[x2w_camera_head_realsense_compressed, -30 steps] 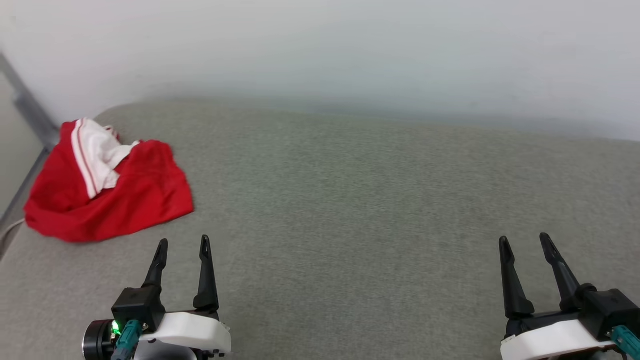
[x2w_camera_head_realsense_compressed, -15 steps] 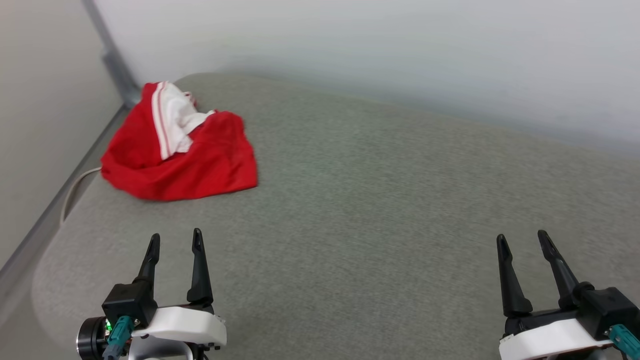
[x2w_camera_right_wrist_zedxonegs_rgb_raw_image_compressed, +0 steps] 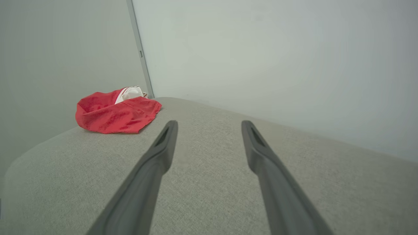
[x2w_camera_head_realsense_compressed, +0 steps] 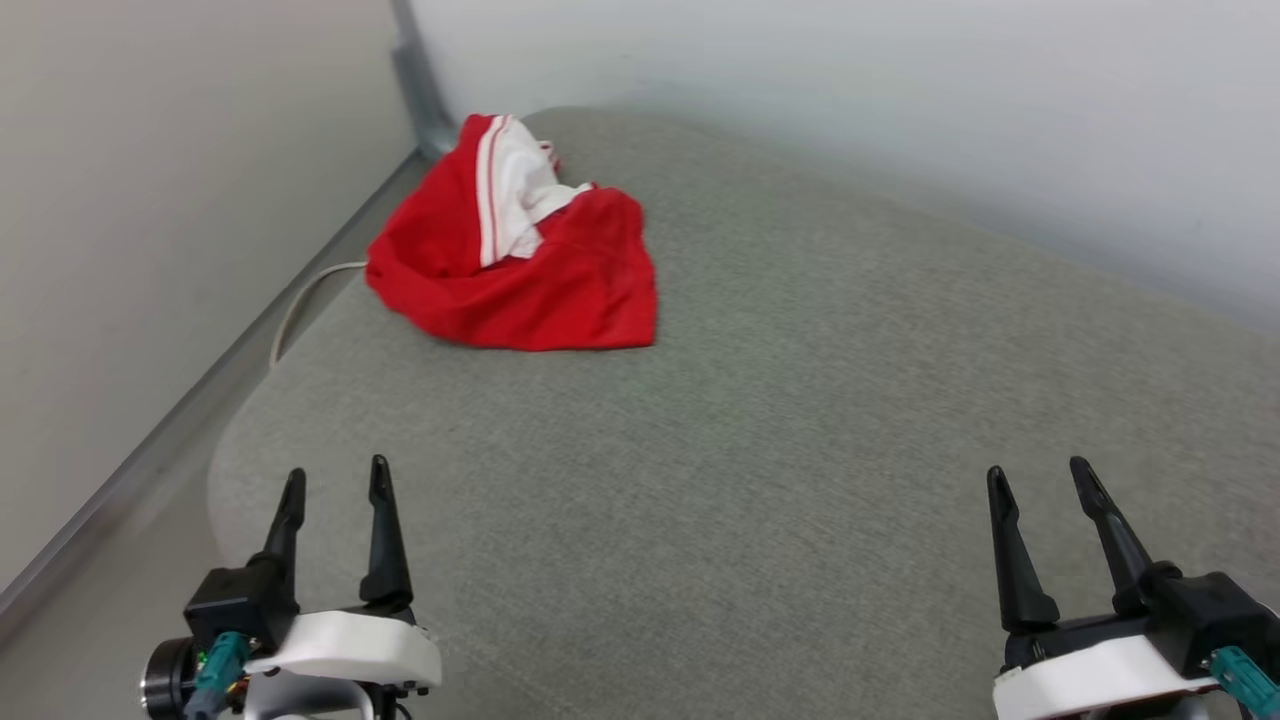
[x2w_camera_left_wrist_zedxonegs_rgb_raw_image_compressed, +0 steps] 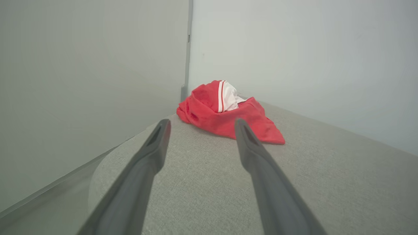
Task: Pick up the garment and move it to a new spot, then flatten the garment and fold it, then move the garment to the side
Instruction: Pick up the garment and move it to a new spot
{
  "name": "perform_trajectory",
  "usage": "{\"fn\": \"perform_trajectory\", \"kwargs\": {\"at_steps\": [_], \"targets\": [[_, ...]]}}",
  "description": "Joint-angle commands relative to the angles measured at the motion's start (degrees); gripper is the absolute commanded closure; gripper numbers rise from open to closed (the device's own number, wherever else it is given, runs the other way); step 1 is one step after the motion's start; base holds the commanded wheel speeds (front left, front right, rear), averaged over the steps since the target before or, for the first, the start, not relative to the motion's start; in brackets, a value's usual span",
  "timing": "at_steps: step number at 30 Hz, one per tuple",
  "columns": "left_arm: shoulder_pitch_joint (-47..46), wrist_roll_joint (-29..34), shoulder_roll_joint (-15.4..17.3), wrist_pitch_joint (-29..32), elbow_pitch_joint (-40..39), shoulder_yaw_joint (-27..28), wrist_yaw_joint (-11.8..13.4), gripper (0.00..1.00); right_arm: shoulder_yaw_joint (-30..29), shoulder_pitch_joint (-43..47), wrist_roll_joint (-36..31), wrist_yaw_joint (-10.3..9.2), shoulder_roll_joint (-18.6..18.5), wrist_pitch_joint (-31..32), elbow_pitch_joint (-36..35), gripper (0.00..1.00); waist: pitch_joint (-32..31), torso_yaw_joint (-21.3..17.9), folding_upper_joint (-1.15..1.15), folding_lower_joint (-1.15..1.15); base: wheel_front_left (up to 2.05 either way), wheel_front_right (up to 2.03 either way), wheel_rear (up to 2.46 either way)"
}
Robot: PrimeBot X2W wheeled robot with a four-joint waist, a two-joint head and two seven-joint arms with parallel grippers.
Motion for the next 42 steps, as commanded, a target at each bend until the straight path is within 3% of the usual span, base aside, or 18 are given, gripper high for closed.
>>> {"fn": "perform_trajectory", "kwargs": {"at_steps": [1, 14, 20, 24, 35, 42], "targets": [[0.0, -0.4, 0.1, -0.2, -0.2, 0.5, 0.4, 0.0, 0.5, -1.1, 0.0, -0.04, 0.1, -0.1, -0.1, 0.0, 0.6, 1.5, 0.0, 0.0, 0.0, 0.0, 0.0], [0.8, -1.8, 0.1, -0.2, -1.4, 3.1, 0.8, 0.0, 2.5, -3.4, -1.1, -0.05, 0.1, -0.1, 1.1, 0.0, 2.4, 2.1, 0.0, 0.0, 0.0, 0.0, 0.0], [-5.5, 0.1, 0.1, -0.2, 0.9, 3.6, -3.6, 0.0, 0.8, -2.9, -2.3, -0.05, 0.1, -0.1, -0.4, 0.0, 4.0, 1.8, 0.0, 0.0, 0.0, 0.0, 0.0], [-13.3, -0.3, 0.7, -0.2, 3.1, 7.9, -6.8, 0.0, 0.6, -4.8, -4.2, -0.05, 0.1, -0.1, -2.0, 0.0, 7.8, -1.1, 0.0, 0.0, 0.0, 0.0, 0.0], [-34.7, -3.2, 9.3, -0.1, 13.6, 11.4, -10.4, 0.0, -0.9, -9.9, -9.7, -0.05, 0.1, -0.1, -8.9, 0.0, 20.1, -9.0, 0.0, 0.0, 0.0, 0.0, 0.0], [-45.0, -10.5, 17.7, 9.0, 22.8, 4.4, -10.7, 0.0, -3.3, -11.7, -11.1, -0.05, 0.1, -0.1, -13.0, 0.0, 26.1, -12.0, 0.0, 0.0, 0.0, 0.0, 0.0]]}}
